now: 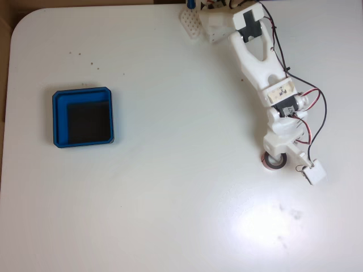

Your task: Pick the red roll and drop it in the blue box

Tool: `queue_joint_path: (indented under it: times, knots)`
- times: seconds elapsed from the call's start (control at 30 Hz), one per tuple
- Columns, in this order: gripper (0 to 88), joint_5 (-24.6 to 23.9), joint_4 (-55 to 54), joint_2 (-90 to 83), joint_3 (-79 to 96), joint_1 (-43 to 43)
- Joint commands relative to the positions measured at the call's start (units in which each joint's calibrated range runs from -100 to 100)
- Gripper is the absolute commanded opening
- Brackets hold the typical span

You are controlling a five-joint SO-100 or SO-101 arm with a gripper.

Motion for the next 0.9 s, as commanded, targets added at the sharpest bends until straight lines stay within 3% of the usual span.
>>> queue_joint_path:
  times: [0.0,0.17,0.57,0.87]
  knots:
    - [8.5,0.16,0.57,-1.04,-3.44,0.44]
    - [0.8,-0.10,0.57,-1.04,-3.44,0.44]
    - [0.7,-0.28,1.48,-12.58,-2.90,0.63]
    - [0.7,-0.37,18.31,-26.04,-2.99,1.71]
